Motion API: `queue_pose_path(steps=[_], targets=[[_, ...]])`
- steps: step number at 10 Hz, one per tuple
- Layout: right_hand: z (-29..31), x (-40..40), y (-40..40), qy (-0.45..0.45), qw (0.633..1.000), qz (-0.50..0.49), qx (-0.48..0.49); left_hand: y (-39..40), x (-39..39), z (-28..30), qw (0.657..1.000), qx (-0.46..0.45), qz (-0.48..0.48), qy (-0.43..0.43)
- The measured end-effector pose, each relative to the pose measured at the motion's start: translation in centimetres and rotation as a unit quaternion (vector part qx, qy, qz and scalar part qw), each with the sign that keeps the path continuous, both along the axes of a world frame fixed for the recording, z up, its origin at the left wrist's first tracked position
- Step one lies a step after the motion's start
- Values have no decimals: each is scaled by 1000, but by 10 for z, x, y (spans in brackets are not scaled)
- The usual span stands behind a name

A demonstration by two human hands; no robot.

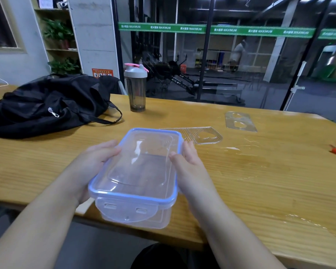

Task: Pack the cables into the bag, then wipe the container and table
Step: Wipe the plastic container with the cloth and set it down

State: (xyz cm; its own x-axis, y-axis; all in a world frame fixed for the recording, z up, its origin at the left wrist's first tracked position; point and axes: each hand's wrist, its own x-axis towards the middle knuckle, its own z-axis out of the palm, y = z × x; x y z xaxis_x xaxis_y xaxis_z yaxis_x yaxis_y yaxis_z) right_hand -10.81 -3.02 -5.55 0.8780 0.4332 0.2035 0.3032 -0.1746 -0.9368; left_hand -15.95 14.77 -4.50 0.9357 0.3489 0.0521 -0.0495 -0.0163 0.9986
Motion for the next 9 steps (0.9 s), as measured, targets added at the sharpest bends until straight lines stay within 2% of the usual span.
queue_pose_path(steps=[1, 2, 3, 4, 5, 6, 9], targets=[[6, -8, 0, 66, 995, -2, 74, 8, -4, -3, 999, 41, 24, -12], [-4, -12, 0, 32, 996, -10, 77, 11, -11, -8, 996, 78, 11, -31], [-11, -16, 2, 18, 999, 3, 27, 8, -17, -10, 994, 96, -28, -42], [-9, -16, 2, 34, 999, 12, -15, 10, -18, -8, 987, 153, -53, -17], [-8, -14, 0, 4, 998, 6, -66, 11, -16, -6, 975, 217, -54, -4], [-7, -14, -2, -17, 997, 8, -77, 8, -13, -7, 977, 210, -45, -13], [-22, -18, 12, 73, 993, 18, 95, 2, -19, -13, 998, 2, -66, -24]])
